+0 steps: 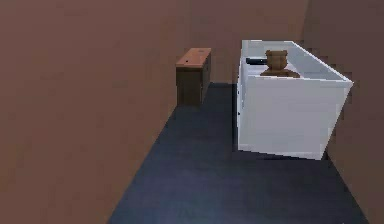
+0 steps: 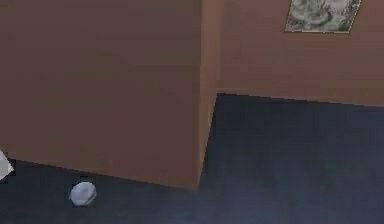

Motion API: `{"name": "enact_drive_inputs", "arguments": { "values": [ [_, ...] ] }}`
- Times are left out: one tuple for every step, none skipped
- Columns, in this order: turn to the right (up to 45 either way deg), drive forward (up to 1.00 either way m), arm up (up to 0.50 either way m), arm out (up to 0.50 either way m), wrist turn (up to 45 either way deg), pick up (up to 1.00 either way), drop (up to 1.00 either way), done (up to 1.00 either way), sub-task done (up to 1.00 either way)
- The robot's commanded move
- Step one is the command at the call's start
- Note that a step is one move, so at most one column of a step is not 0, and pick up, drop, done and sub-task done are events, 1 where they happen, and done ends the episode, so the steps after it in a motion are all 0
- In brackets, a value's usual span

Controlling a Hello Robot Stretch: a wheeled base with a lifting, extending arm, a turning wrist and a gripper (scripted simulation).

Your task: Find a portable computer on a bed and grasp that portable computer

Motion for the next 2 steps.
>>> {"name": "enact_drive_inputs", "arguments": {
  "values": [
    [0.0, 0.65, 0.00, 0.00, 0.0, 0.00, 0.00, 0.00, 0.00],
    [36.0, 0.00, 0.00, 0.00, 0.0, 0.00, 0.00, 0.00, 0.00]
  ]
}}
